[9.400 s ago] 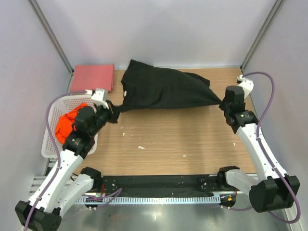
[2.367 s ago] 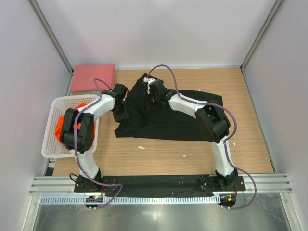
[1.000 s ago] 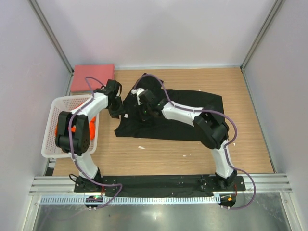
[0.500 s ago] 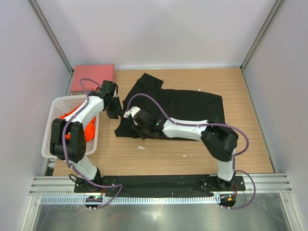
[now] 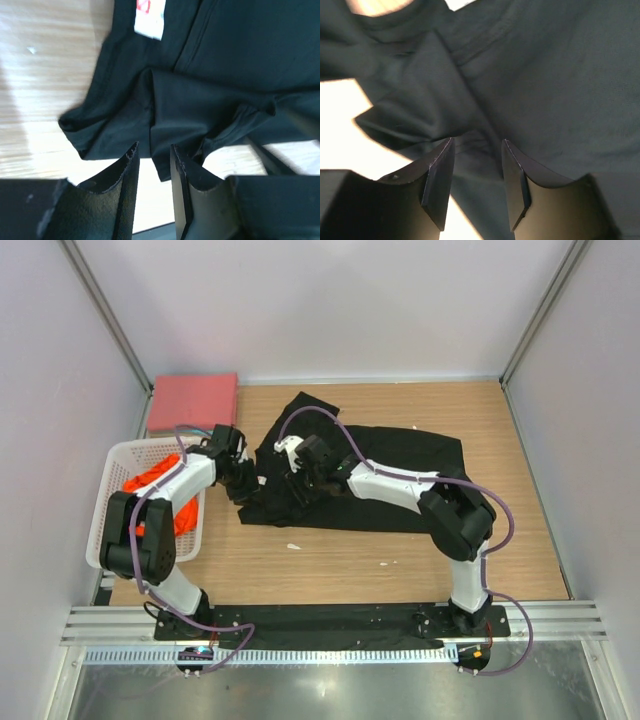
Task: Fold and stack the t-shirts
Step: Fold the tshirt
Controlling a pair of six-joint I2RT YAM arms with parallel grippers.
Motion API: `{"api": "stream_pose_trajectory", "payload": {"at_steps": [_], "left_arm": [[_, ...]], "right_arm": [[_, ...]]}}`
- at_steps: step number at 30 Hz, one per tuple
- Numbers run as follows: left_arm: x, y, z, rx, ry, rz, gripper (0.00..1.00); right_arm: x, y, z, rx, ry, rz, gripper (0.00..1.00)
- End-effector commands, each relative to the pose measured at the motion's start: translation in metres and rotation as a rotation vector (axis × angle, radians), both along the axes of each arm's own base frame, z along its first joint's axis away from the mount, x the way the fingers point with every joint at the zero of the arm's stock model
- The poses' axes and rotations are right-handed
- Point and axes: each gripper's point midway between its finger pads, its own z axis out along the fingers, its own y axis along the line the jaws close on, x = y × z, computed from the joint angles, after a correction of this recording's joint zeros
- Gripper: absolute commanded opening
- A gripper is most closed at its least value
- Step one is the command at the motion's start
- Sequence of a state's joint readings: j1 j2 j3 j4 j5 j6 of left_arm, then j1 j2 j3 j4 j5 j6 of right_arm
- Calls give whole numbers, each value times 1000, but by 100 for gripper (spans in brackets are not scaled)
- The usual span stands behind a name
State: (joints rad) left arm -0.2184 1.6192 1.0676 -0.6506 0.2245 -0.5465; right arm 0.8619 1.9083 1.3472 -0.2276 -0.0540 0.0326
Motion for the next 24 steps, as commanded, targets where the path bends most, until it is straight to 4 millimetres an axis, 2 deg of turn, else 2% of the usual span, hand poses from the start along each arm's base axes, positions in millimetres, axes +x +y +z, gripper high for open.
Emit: {"api": "stream_pose_trajectory", "payload": {"at_steps": [1,4,12,15,22,24], "left_arm": [[-4,-12,13,-89,-53,-26,33],[-12,-17,15,-121,-67,-55,35],[-28,-26,13,-170,-63,-80,39],[-31,-29,11,-174,-57,-92,40],[-38,-33,10,-188,-44,-101,41],[-41,-33,10,-187,-41,-104,41]], "right_arm": [[16,5,4,2,7,57,49],[22,0,1,-9,24,60,49],[16,-2,-23,-30,86,75,47],[16,0,-23,-10,88,74,38],[18,0,-20,-1,91,58,10],[17,-1,-21,0,97,59,7]]}}
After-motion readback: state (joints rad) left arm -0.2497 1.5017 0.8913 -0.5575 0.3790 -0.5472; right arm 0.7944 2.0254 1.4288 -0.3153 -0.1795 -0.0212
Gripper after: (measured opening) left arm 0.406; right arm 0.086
